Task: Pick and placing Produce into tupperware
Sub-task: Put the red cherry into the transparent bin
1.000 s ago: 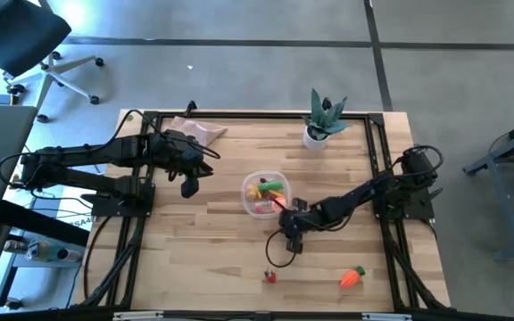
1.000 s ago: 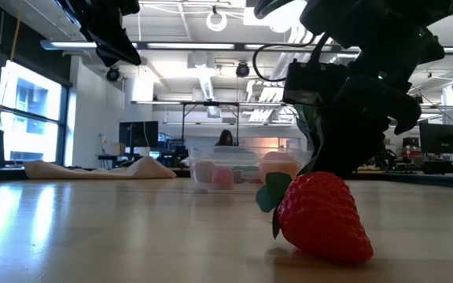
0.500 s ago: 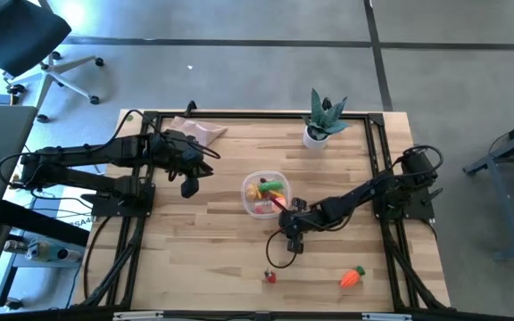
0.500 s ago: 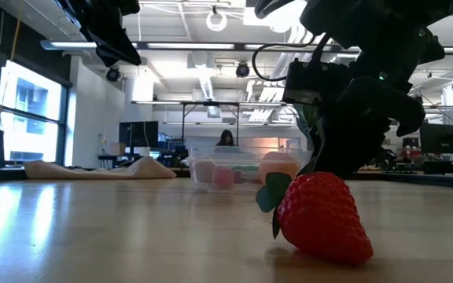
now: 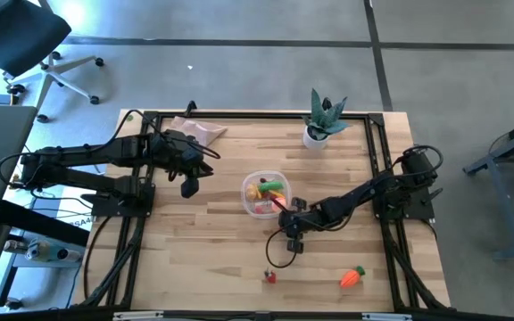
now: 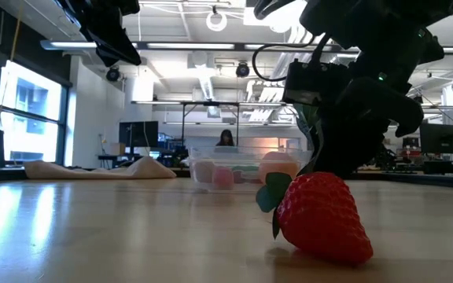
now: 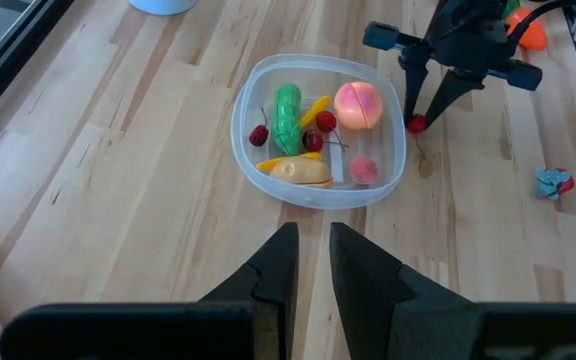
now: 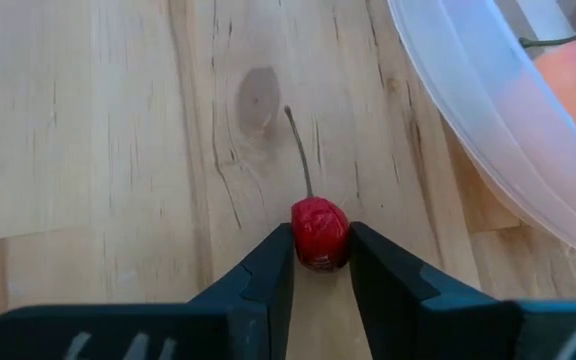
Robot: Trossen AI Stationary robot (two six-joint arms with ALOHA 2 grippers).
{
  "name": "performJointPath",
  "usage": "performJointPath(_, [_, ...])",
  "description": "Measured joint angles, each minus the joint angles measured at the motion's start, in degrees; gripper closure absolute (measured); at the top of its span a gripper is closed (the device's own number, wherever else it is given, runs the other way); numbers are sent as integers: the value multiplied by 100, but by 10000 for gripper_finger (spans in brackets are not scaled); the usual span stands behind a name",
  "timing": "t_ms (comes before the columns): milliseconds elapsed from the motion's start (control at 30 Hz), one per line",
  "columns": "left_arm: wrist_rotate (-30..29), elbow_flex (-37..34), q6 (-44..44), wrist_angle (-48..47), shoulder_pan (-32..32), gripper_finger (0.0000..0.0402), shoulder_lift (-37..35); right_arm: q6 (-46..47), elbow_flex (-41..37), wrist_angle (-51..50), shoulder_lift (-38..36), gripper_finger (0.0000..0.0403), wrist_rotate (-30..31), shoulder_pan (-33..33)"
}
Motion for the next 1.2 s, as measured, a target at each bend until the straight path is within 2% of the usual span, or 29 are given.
performJointPath(300, [1,0,0,2,-1,350,-2,-109,209,241,-288,318,-48,7])
performJointPath(533, [1,-1,-1,2,-1,350,-2,-1407,1327,-1109,-742,319,704,-137])
performJointPath(700, [0,0,-2,2,0,350,-2,-2247,2126,-1414,-776,319,685,-562])
performJointPath(900, [0,0,-2,2,0,350,-2,-2546,2412,-1580,-776,319,156,-1259])
performJointPath(1033, [2,-2,-2,2,-2,350,-2,-2337,1974,-1676,-756,319,-487,-1737])
performJointPath(1200, [0,-1,-2,2,-1,350,-2,-1989,1330,-1399,-750,318,-939,-1999])
